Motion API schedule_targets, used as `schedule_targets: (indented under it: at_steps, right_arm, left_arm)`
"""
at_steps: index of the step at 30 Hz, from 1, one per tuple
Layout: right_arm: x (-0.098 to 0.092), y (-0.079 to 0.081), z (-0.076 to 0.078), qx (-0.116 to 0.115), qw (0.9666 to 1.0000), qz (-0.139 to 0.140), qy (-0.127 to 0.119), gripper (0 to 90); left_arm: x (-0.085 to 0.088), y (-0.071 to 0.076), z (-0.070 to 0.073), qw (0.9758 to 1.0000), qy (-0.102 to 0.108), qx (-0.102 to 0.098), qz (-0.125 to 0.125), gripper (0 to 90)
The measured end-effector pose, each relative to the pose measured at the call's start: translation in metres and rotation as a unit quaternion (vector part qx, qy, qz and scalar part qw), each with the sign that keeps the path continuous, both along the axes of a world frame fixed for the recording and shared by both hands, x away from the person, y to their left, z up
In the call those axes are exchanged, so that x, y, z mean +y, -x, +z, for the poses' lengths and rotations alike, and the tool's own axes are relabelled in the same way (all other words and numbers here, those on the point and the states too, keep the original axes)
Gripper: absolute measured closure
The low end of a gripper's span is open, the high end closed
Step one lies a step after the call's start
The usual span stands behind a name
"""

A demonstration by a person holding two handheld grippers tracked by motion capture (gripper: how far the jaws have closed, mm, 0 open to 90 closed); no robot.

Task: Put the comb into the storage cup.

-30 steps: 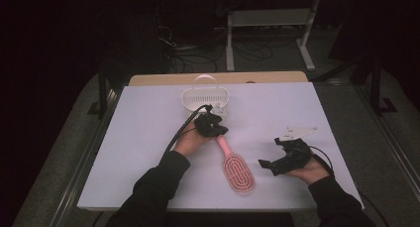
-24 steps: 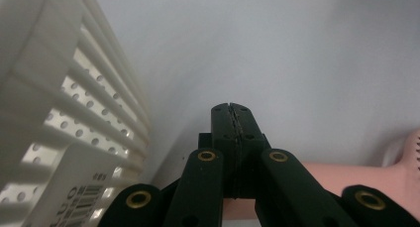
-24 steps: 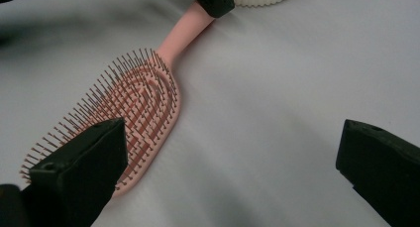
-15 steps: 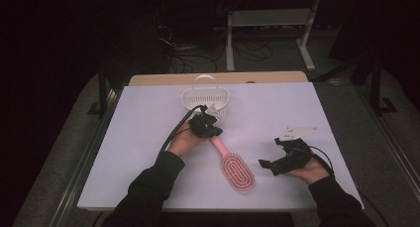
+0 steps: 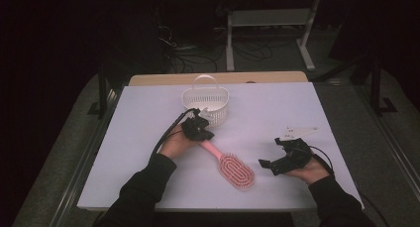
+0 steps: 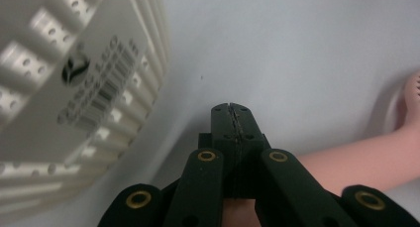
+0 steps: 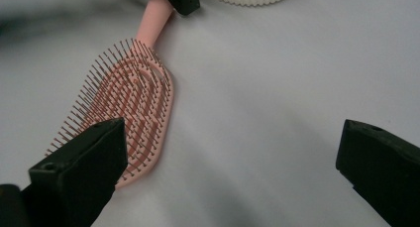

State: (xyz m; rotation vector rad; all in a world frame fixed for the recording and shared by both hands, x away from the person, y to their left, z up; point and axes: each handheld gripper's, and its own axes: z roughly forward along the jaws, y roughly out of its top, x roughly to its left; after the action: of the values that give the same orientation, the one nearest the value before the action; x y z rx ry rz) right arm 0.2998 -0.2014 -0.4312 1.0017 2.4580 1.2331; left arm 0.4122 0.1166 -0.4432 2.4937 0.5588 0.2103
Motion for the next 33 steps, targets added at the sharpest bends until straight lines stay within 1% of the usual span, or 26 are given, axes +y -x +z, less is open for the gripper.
schedule_targets:
  at_steps: [3, 4, 5, 8, 11, 12, 15, 18, 21, 22, 23, 24, 25, 26, 27, 28, 29, 30, 31, 32, 33]
  right_arm:
    - [0.001, 0.000, 0.000, 0.002, 1.0000, -0.001, 0.000, 0.0]
    - [0.001, 0.000, 0.000, 0.002, 1.0000, -0.001, 0.000, 0.0]
    - [0.001, -0.001, -0.001, 0.002, 1.0000, 0.000, 0.001, 0.0]
    - [0.002, -0.001, -0.001, 0.002, 1.0000, 0.001, 0.002, 0.0]
    - [0.002, -0.001, -0.001, 0.002, 1.0000, 0.000, 0.001, 0.0]
    - [0.002, -0.001, -0.001, 0.002, 1.0000, 0.000, 0.001, 0.0]
    - [0.001, -0.001, -0.001, 0.003, 1.0000, 0.000, 0.001, 0.0]
    - [0.001, -0.002, -0.001, 0.003, 1.0000, -0.001, 0.000, 0.0]
    - [0.002, -0.002, -0.001, 0.004, 1.0000, -0.001, 0.001, 0.0]
    - [0.002, -0.002, -0.001, 0.004, 1.0000, -0.001, 0.001, 0.0]
    - [0.001, -0.002, -0.001, 0.005, 1.0000, -0.002, 0.001, 0.0]
    - [0.001, -0.002, -0.001, 0.005, 1.0000, -0.002, 0.001, 0.0]
    - [0.001, -0.002, -0.001, 0.005, 1.0000, -0.002, 0.000, 0.0]
    - [0.001, -0.002, -0.001, 0.005, 1.0000, -0.002, 0.000, 0.0]
    - [0.002, -0.002, -0.001, 0.005, 1.0000, -0.003, 0.001, 0.0]
    - [0.002, -0.002, -0.001, 0.005, 1.0000, -0.003, 0.001, 0.0]
    - [0.002, -0.002, -0.001, 0.005, 1.0000, -0.002, 0.001, 0.0]
    - [0.002, -0.002, -0.001, 0.005, 1.0000, -0.002, 0.001, 0.0]
    - [0.002, -0.002, -0.001, 0.005, 1.0000, -0.003, 0.001, 0.0]
    - [0.002, -0.002, -0.001, 0.005, 1.0000, -0.003, 0.001, 0.0]
    - [0.002, -0.002, -0.001, 0.005, 1.0000, -0.003, 0.001, 0.0]
  left_arm:
    - [0.009, 0.004, 0.000, 1.0000, -0.005, 0.008, 0.001, 90.0]
    - [0.009, 0.004, 0.000, 1.0000, -0.005, 0.008, 0.001, 90.0]
    - [0.014, 0.006, -0.001, 0.9999, -0.012, 0.013, -0.001, 90.0]
    - [0.018, 0.008, -0.001, 0.9998, -0.008, 0.018, -0.001, 90.0]
    - [0.027, 0.012, 0.001, 0.9996, -0.016, 0.024, -0.005, 90.0]
    - [0.027, 0.012, 0.001, 0.9996, -0.016, 0.024, -0.005, 90.0]
    - [0.035, 0.018, 0.001, 0.9994, -0.016, 0.031, -0.007, 90.0]
    - [0.038, 0.021, 0.001, 0.9993, -0.018, 0.032, -0.008, 90.0]
    - [0.046, 0.029, 0.001, 0.9992, -0.011, 0.038, -0.006, 90.0]
    - [0.046, 0.029, 0.001, 0.9992, -0.011, 0.038, -0.006, 90.0]
    - [0.049, 0.032, 0.001, 0.9991, -0.009, 0.041, -0.008, 90.0]
    - [0.049, 0.032, 0.001, 0.9991, -0.009, 0.041, -0.008, 90.0]
    - [0.052, 0.037, 0.001, 0.9990, -0.007, 0.044, -0.008, 90.0]
    - [0.052, 0.037, 0.001, 0.9990, -0.007, 0.044, -0.008, 90.0]
    - [0.055, 0.041, 0.001, 0.9989, -0.005, 0.046, -0.010, 90.0]
    - [0.055, 0.041, 0.001, 0.9989, -0.005, 0.046, -0.010, 90.0]
    - [0.058, 0.046, 0.002, 0.9987, -0.005, 0.048, -0.014, 90.0]
    - [0.058, 0.046, 0.002, 0.9987, -0.005, 0.048, -0.014, 90.0]
    - [0.062, 0.051, 0.003, 0.9987, 0.000, 0.050, -0.015, 90.0]
    - [0.062, 0.051, 0.003, 0.9987, 0.000, 0.050, -0.015, 90.0]
    - [0.065, 0.055, 0.004, 0.9985, 0.001, 0.052, -0.019, 90.0]
